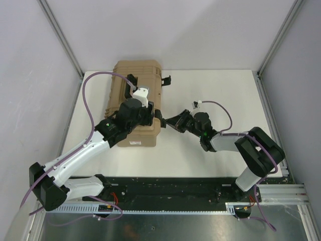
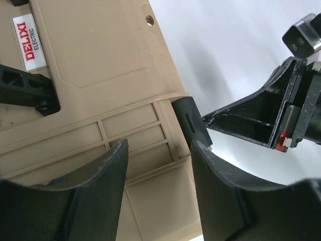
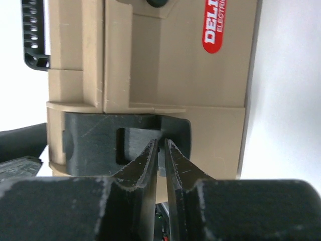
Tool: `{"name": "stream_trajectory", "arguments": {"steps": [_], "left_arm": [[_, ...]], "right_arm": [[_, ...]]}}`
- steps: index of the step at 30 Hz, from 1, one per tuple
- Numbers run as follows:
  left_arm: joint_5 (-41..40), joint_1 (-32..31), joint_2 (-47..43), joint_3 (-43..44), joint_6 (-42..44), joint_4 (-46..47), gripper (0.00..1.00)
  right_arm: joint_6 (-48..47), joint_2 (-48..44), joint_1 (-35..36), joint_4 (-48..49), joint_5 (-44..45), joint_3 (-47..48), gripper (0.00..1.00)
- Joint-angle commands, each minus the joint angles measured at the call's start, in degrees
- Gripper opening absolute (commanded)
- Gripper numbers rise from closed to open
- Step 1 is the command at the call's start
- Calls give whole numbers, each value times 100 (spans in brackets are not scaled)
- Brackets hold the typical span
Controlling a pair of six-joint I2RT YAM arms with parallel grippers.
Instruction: Pack the tool kit
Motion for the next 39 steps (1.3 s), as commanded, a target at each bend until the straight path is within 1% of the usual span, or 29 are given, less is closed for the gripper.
{"name": "stream_trajectory", "arguments": {"steps": [1, 11, 16, 19, 22, 25, 28, 30, 32, 34, 39], "left_arm": [[510, -155, 307, -334, -346, -1187, 57], [513, -164, 317, -338, -354, -1187, 58], [489, -169, 306, -294, -350, -1187, 59], [454, -171, 286, -190, -326, -1189, 60], [369, -169, 248, 41, -264, -1206, 64], [236, -165, 209, 405, -169, -1231, 71], [54, -151, 197, 886, -76, -1235, 81], [-39, -74, 234, 1214, -25, -1233, 87], [1, 139, 284, 1520, 9, -1228, 91], [86, 438, 324, 1746, 18, -1227, 93], [52, 1332, 328, 2010, -91, -1162, 95]], "right_arm": [[-127, 391, 408, -1126, -549, -278, 16], [-133, 407, 466, -798, -556, -272, 18], [-350, -27, 445, -1297, -211, -271, 19], [-484, -368, 392, -1703, 19, -242, 23], [-647, -691, 318, -2132, 202, -157, 33], [-902, -1058, 210, -2622, 427, 2, 50], [-1223, -1320, 22, -2984, 472, 248, 63], [-1522, -1413, -78, -3175, 450, 487, 70], [-1826, -1451, -158, -3300, 383, 777, 75], [-2119, -1410, -211, -3395, 268, 1113, 78], [-2788, -1020, -273, -3637, 4, 2185, 79]]}}
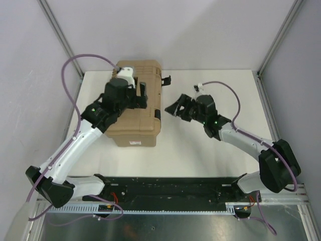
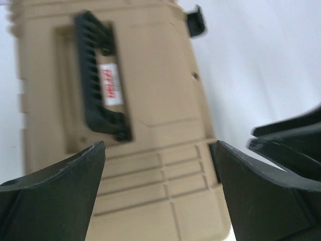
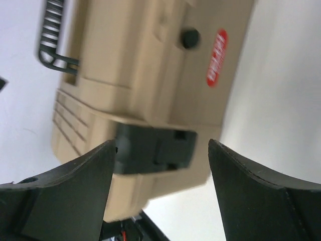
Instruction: Pack the tool kit
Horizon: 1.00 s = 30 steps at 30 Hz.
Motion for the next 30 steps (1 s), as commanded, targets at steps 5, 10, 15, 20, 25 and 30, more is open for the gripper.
{"name": "stream_trajectory", "arguments": {"steps": [5, 10, 15, 20, 25, 30], "left_arm": [[60, 1550, 42, 151, -351, 141, 95], [713, 2304, 302, -176, -449, 526, 96], [1133, 2797, 704, -254, -576, 707, 95], [1758, 3081, 1025, -251, -549, 1070, 95], [2173, 3151, 1543, -148, -172, 1240, 90], [2858, 3271, 1762, -164, 119, 1415, 70]], "right_arm": [[-1261, 1073, -33, -833, -379, 2163, 75], [-1458, 1634, 22, -1001, -320, 2714, 72], [-1577, 1845, 28, -1040, -149, 2882, 70], [-1586, 1874, 4, -1110, -76, 2895, 69], [-1508, 1874, -84, -1118, -65, 2895, 68], [-1419, 1856, -202, -1473, -10, 2898, 66]]}}
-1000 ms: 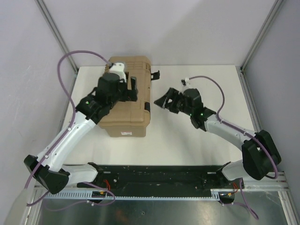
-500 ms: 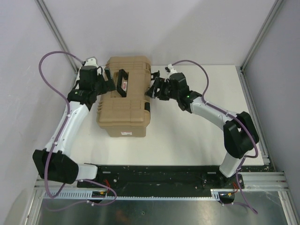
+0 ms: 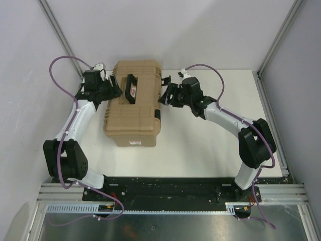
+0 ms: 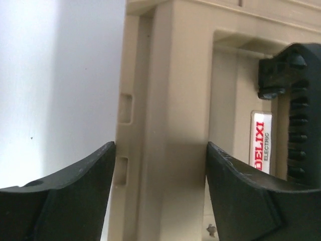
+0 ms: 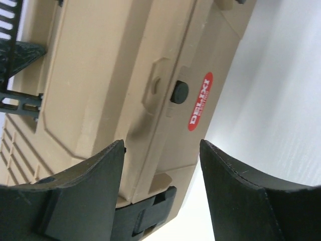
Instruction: Pack the tool kit
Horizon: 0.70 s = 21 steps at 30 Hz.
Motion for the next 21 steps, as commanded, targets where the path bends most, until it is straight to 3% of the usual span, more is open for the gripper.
{"name": "stream_trajectory", "arguments": {"steps": [1, 11, 21], "left_arm": [[1035, 74, 147, 75, 388, 444, 65], [1624, -270, -276, -395, 1237, 825, 22], [1827, -739, -972, -1216, 1528, 823, 15]], "right_arm": [[23, -54, -129, -260, 141, 234, 65], [397, -7, -426, -443, 167, 204, 62], [434, -136, -649, -622, 211, 191, 61]]}}
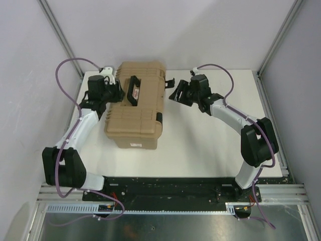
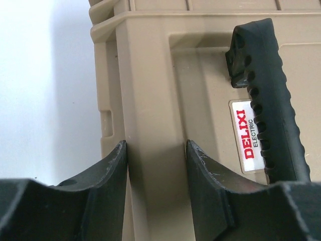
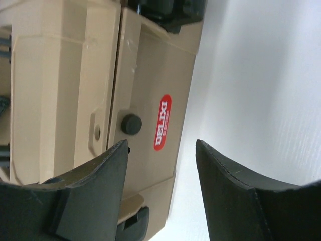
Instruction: Pack the tool kit
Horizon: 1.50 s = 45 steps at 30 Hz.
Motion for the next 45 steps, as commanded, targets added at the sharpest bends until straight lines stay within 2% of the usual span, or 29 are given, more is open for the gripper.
{"name": "stream_trajectory", "arguments": {"steps": [1, 5, 8, 12, 15, 18, 23, 26, 31, 39, 45], "left_arm": [[1361, -540, -607, -456, 381, -369, 15], [1346, -709, -1033, -794, 317, -381, 16], [1248, -751, -1468, -1016, 175, -389, 21], [704, -756, -1914, -1021, -13, -393, 46], [340, -758, -2028, -730, -189, -394, 66], [-15, -752, -2028, -367, -392, -398, 77], [-492, -751, -1928, 145, -630, -397, 90], [-726, -753, -1799, 358, -754, -399, 93], [-1454, -676, -1567, 485, -1555, -456, 92], [-788, -578, -1006, 485, -2274, -475, 90], [-69, -514, -585, 521, -2857, -463, 89]], "right_arm": [[62, -149, -81, -138, 100, 183, 60], [93, -205, -110, -247, 112, 151, 60], [177, -293, -177, -357, 198, 108, 60], [380, -547, -358, -412, 232, -10, 62], [437, -875, -498, -428, 321, -111, 67], [511, -1226, -686, -391, 362, -336, 73], [850, -1411, -1229, 31, -129, -919, 75], [1119, -1352, -1427, 329, -432, -1243, 72], [2081, -1036, -1796, 1057, -1055, -1774, 55], [2782, -272, -1857, 2202, -1800, -2016, 45], [3246, 288, -1648, 3198, -2219, -1957, 43]]}}
